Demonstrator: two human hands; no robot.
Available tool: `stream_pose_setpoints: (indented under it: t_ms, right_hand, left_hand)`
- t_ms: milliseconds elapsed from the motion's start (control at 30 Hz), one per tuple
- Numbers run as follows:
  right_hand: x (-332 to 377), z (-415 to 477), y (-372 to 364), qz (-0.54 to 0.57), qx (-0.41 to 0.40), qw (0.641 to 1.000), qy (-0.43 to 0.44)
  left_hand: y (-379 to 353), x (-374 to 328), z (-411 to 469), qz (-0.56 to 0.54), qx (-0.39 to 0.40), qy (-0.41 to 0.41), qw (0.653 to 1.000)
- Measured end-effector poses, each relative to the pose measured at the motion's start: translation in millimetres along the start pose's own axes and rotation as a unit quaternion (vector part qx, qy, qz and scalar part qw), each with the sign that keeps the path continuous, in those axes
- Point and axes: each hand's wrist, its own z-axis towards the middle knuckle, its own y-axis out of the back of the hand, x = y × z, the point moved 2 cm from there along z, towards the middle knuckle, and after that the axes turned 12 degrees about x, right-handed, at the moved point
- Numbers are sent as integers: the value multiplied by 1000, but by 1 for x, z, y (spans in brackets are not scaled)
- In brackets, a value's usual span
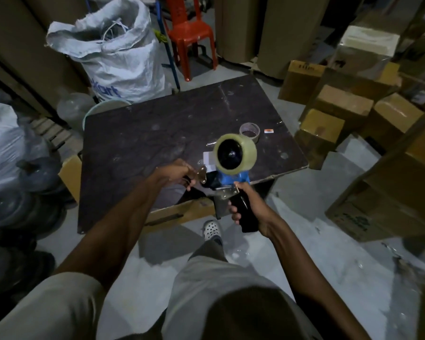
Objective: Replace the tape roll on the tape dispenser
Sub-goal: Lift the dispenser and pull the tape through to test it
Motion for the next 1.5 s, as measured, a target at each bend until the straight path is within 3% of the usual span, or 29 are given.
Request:
stream_pose_setpoints:
  t_ms: [200, 700, 1500]
  right_hand:
    - [2, -8, 23, -21, -33, 999, 8]
    - [15, 17, 39, -54, -47, 997, 12]
    - [39, 27, 48, -66, -86, 991, 73]
  left_hand:
    - [15, -7, -3, 17, -65, -29, 997]
    - [44, -25, 36, 172, -86, -18, 981]
    - [71, -84, 78, 258, -83, -89, 958]
